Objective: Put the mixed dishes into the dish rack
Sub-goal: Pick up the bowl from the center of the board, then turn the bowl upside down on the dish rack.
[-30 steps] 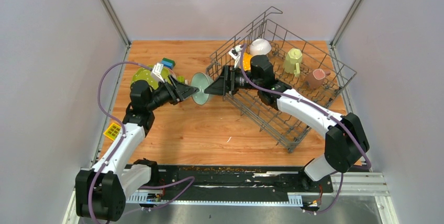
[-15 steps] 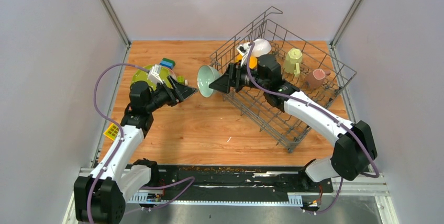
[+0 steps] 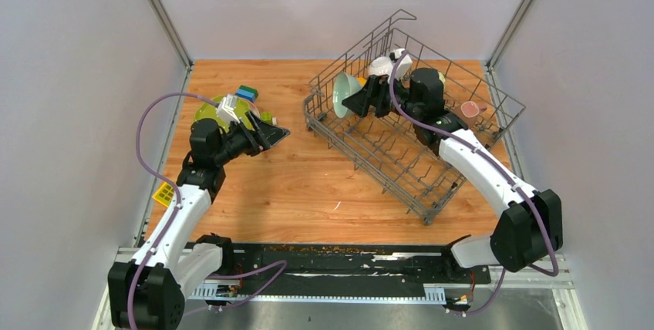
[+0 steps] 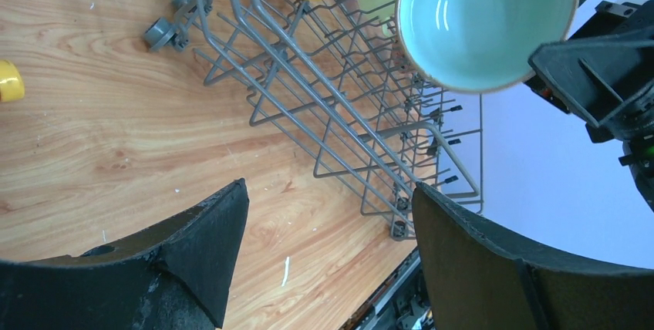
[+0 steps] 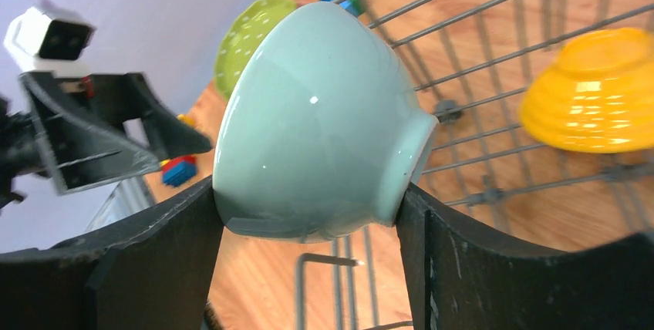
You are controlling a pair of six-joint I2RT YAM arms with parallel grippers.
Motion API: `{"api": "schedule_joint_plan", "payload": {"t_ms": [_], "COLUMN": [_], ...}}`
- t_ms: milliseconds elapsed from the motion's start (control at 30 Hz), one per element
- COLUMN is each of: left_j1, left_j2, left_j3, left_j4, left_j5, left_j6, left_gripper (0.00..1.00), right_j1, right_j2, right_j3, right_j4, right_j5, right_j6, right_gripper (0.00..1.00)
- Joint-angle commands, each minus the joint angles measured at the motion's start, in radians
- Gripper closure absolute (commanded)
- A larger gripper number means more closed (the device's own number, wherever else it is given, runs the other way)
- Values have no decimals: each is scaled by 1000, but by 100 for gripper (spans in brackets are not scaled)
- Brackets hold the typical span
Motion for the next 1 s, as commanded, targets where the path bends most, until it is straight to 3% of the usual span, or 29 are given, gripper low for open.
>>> {"api": "schedule_joint_plan", "payload": {"t_ms": [0,400,600,700,767,967], "left_j1": [-6,-6,-5,-6,-5,-5], "left_j2": [-18,-28,-34,-34,-33,-32], "left_j3": [34,34,33,33,33,32], "left_j4": [4,-23,-34,-37,-38,-46], "left_j5": [-3,-5,-9,-13,-14,-21], "left_j6": [26,41,43,42,41,45], "left_gripper": [16,15,15,15,15,15], "right_j1": [-56,-88,-88,-85,-85,-56], "right_j2": [-41,16,113,162,187,224], "right_j3": [65,119,176,216,227,227], "right_j4": [45,-22,-75,-103,-104,-104], "right_j5": [75,94,-40,-18,-14,-8], "right_j6": [-113,-309,-498,-575,-625,-849], "right_gripper": [74,75,75,79,75,74]}}
